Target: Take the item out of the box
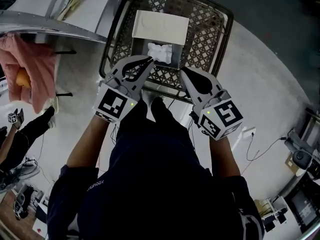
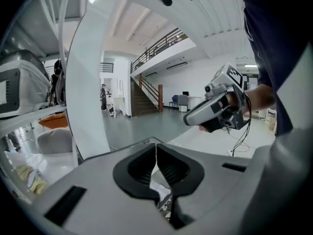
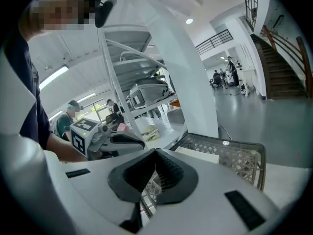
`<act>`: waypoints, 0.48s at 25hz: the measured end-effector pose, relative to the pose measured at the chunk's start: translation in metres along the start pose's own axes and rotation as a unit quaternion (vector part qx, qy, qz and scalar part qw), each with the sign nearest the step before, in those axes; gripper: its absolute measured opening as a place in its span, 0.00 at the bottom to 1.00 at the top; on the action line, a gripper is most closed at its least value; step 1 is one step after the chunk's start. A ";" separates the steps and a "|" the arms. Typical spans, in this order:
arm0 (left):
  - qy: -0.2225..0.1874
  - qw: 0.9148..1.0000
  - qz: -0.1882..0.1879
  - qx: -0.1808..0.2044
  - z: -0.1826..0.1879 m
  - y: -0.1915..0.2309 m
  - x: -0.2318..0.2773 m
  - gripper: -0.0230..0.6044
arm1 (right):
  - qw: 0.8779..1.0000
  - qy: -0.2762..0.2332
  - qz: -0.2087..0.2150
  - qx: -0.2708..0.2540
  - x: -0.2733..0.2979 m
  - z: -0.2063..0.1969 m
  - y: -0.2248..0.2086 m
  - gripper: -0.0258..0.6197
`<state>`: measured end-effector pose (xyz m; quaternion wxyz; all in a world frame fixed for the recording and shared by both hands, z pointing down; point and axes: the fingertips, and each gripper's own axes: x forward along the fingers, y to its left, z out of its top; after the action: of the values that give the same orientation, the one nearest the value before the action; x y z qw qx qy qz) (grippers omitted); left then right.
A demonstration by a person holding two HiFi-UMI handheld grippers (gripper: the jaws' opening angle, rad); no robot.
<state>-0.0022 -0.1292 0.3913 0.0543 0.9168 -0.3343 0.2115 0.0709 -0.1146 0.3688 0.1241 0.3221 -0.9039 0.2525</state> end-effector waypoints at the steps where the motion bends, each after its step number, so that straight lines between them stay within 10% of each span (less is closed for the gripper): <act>1: 0.004 1.000 -0.004 0.002 -0.004 0.003 0.004 0.06 | 1.000 0.002 -0.003 0.003 0.003 -0.001 -0.003 0.08; 12: 0.046 0.995 -0.083 0.022 -0.095 0.016 0.055 0.06 | 0.997 0.030 -0.049 0.045 0.051 -0.060 -0.036 0.08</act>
<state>-0.0080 -0.1513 0.4999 0.0668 0.9317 -0.2489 0.2559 0.0586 -0.1327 0.4529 0.1488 0.3639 -0.8706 0.2957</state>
